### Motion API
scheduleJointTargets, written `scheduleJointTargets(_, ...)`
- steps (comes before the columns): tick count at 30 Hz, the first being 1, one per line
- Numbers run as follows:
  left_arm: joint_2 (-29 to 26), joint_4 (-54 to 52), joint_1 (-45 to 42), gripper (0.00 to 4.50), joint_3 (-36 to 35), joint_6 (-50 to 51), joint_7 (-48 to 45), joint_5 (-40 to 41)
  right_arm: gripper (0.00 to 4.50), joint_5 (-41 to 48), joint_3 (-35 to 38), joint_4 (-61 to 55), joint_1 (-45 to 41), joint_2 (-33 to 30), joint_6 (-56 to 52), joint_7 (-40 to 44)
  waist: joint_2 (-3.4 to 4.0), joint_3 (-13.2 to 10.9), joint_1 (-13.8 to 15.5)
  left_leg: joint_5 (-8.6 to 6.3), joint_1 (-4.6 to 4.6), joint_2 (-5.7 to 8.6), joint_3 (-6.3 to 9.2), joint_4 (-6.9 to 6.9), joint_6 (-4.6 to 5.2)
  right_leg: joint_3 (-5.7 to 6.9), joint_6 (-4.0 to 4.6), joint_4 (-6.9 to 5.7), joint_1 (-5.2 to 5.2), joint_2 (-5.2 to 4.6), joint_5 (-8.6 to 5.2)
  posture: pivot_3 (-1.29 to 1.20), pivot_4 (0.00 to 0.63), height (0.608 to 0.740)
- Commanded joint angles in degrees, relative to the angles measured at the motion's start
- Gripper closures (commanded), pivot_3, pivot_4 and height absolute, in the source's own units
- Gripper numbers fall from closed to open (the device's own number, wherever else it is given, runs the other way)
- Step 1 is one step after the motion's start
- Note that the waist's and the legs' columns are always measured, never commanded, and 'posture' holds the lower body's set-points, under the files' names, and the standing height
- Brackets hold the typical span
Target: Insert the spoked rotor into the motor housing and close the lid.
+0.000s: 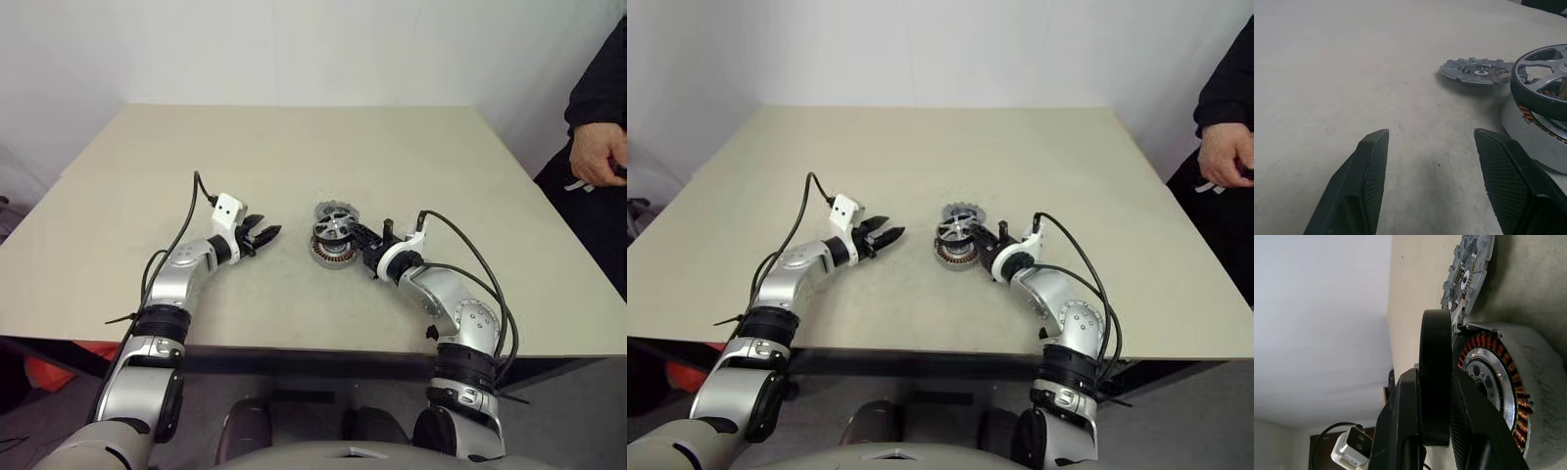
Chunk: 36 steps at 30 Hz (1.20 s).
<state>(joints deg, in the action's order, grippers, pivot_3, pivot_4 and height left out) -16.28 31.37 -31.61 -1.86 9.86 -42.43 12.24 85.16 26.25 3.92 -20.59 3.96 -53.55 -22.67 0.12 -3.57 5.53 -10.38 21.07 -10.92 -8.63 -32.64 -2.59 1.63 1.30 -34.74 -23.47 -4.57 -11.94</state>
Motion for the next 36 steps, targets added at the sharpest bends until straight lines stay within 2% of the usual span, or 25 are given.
scheduleJointTargets(1,-0.6,-1.5,-0.9,1.56,-0.3,-0.5,0.1,0.0,4.18,1.7,-1.3,-1.8,0.4,-0.2,0.7,-0.2,0.00,0.0,0.0,0.00,0.00,0.00,0.00,0.00,0.00,0.00,0.00,0.00,0.00,0.00,0.00,0.00,0.000,0.740)
scheduleJointTargets(14,-0.7,-0.6,-1.3,1.56,-0.4,-1.0,0.2,-0.4,4.18,2.7,-3.8,-1.7,1.8,-0.8,1.8,-1.6,-0.01,0.0,0.0,0.00,-0.01,0.00,0.00,0.00,0.00,0.00,-0.03,0.00,0.01,0.00,-0.02,0.00,0.000,0.740)
scheduleJointTargets(22,-0.7,-0.2,-1.5,1.56,-0.5,-1.2,0.2,-0.5,1.49,-1.5,-5.5,-6.5,2.5,-3.7,4.0,1.3,-0.03,0.0,0.0,0.00,0.00,0.00,0.00,-0.01,0.00,0.00,-0.05,0.00,0.02,0.00,-0.02,0.00,0.000,0.740)
scheduleJointTargets(31,-0.4,0.8,-2.1,1.56,-0.3,-1.6,-0.1,-0.6,1.49,-1.3,-6.1,-16.3,5.1,-9.8,5.1,7.4,-0.03,0.0,0.2,0.00,0.02,0.01,0.02,-0.03,-0.01,0.00,-0.06,0.00,0.03,0.02,-0.01,0.00,0.000,0.740)
scheduleJointTargets(33,-0.3,1.1,-2.3,1.56,-0.2,-1.7,-0.2,-0.7,1.49,-3.2,-7.1,-17.6,5.6,-11.6,5.1,9.8,-0.03,0.0,0.2,0.01,0.03,0.02,0.02,-0.04,0.00,0.00,-0.06,0.00,0.03,0.01,-0.01,0.00,0.000,0.740)
scheduleJointTargets(36,-0.1,1.9,-2.8,1.56,-0.1,-2.0,-0.3,-0.8,1.49,-12.0,-12.3,-19.7,4.4,-16.8,5.4,16.4,-0.03,0.0,0.2,0.00,0.03,0.02,0.02,-0.08,0.00,0.00,-0.07,-0.01,0.04,0.01,-0.01,0.00,0.000,0.740)
